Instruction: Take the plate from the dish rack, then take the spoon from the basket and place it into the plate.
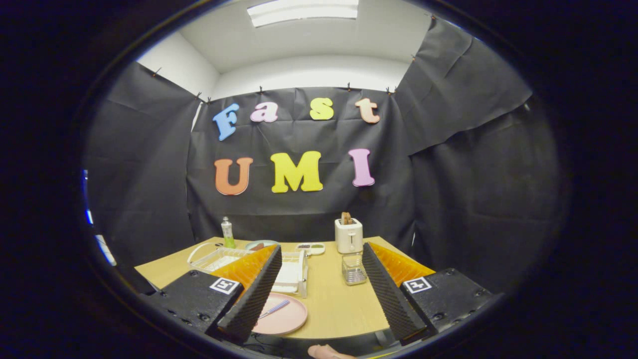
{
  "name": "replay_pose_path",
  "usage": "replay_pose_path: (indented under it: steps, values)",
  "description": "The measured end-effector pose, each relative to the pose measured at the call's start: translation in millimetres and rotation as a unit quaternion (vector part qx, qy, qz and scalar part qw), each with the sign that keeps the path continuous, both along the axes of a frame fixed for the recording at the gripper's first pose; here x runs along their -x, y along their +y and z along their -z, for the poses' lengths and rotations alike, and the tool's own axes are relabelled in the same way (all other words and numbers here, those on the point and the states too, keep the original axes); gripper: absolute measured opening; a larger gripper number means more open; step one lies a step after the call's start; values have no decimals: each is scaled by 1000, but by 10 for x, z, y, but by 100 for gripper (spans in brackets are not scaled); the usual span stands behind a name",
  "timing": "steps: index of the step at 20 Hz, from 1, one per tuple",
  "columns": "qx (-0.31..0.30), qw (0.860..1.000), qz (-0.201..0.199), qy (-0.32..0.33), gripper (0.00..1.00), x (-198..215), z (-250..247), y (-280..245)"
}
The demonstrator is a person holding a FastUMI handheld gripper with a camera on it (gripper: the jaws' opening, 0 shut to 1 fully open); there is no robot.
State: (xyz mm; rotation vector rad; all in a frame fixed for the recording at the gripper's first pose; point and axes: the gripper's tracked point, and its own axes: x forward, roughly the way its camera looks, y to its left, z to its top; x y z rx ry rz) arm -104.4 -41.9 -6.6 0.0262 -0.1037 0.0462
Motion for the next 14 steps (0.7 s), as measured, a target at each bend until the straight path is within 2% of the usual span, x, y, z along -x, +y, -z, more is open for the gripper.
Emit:
replay_pose_path:
  steps: [14]
  values:
    - [2,1000,4,25,100,-76,155,-63]
